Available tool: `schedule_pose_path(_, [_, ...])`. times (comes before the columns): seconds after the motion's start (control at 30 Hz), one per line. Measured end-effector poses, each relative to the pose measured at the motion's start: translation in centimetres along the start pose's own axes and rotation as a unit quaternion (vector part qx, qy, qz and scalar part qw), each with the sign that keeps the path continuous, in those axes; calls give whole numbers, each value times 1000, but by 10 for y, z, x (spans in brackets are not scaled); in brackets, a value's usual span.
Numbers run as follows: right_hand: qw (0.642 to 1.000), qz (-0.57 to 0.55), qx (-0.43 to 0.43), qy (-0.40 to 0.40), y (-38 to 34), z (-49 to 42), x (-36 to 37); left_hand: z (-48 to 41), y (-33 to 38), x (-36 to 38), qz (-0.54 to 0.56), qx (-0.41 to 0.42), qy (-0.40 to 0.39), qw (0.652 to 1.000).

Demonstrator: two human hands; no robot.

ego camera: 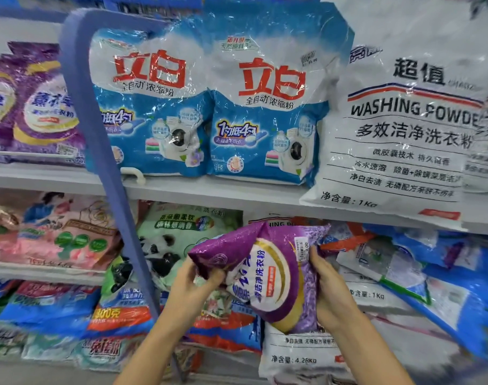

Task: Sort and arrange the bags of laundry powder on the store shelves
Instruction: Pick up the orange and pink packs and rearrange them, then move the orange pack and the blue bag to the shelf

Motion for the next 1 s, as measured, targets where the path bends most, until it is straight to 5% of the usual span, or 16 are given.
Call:
schedule_pose_path(0.27, [999, -6, -30, -20, -1, -3, -3, -20, 78, -28, -47, 83, 7, 995])
schedule_pose_path(0.37, [998, 35, -37, -45, 8, -7, 0, -32, 129, -34, -153, 139, -32, 978])
schedule_pose_path(0.5, [971, 169, -167, -31, -18, -4, 7, -38, 187, -35, -407, 225, -71, 882])
schedule_pose_path(0.63, [886, 331, -305, -109, -45, 10, 69, -34, 218, -22, -572, 265, -92, 771])
schedule_pose_path(0.87, [876, 332, -292, -191, -73, 4, 169, -34, 223, -38, -688, 245, -53, 681])
schedule_pose_path(1.0, [903, 278, -209, -252, -68, -5, 195, -28, 225, -67, -694, 230, 22, 681])
Point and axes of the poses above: each hand's wrist, its own z-axis away from the middle knuckle, its own x-axis out of the palm, y = z × x, the point moved 6 cm from there along -z, towards the middle knuckle, and after that the axes turned 2 degrees about x, right-handed, at the moved point
